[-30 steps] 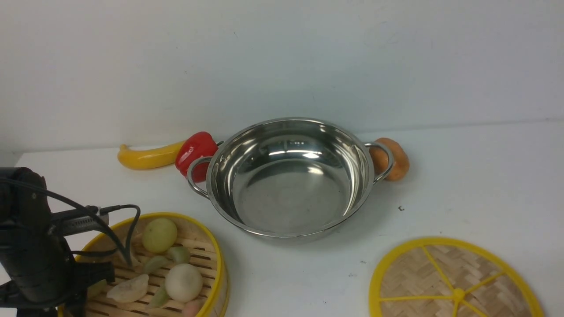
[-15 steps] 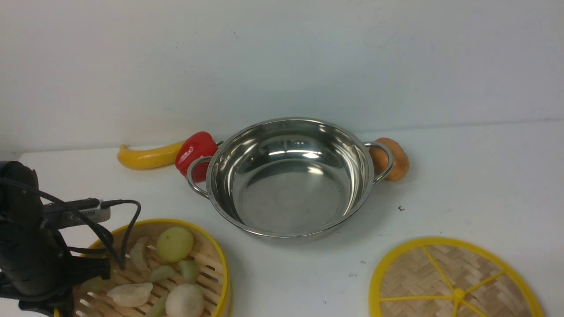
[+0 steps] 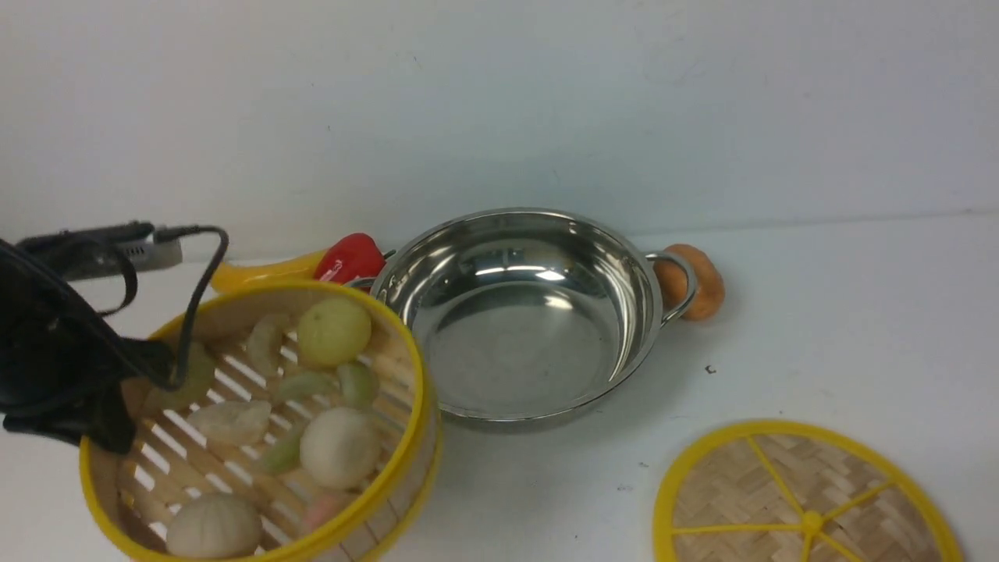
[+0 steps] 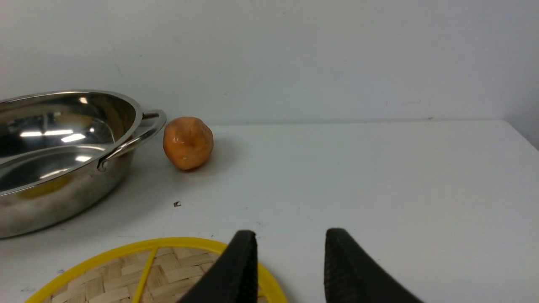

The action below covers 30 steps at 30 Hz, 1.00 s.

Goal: Place the steamer in the pot on the white table, and put the lid on the steamer.
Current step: 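Grasp the rim of the steamer basket holding the buns with the left gripper, then place the bamboo steamer basket with dumplings into the steel pot with the left gripper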

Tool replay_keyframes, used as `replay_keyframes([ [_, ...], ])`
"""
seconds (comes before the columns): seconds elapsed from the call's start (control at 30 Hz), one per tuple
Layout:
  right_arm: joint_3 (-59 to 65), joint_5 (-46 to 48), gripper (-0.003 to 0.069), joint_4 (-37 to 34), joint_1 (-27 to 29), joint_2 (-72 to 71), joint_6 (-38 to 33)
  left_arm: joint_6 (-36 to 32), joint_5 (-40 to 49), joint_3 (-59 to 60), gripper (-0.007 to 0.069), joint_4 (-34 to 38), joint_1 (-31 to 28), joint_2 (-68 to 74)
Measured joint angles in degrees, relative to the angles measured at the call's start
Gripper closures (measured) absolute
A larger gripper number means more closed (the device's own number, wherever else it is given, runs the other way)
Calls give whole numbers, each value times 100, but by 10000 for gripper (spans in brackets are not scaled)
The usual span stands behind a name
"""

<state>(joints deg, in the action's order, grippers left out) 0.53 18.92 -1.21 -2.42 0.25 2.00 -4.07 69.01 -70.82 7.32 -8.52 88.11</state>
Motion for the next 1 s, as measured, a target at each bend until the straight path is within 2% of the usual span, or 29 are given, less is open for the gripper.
replay_keyframes([
  [0.23, 0, 0, 416, 0, 0, 0, 0, -145, 72, -1426, 594, 57, 261, 71],
  [0.47, 0, 0, 416, 0, 0, 0, 0, -196, 183, -3054, 594, 206, 1401, 1076],
  [0.6, 0, 0, 416, 0, 0, 0, 0, -165, 195, -3974, 594, 161, 1794, 1940],
  [0.77, 0, 0, 416, 0, 0, 0, 0, -7, 179, -4891, 594, 168, 1892, 2940],
  [1.0, 0, 0, 416, 0, 0, 0, 0, -12, 171, -5370, 594, 165, 1892, 3845],
])
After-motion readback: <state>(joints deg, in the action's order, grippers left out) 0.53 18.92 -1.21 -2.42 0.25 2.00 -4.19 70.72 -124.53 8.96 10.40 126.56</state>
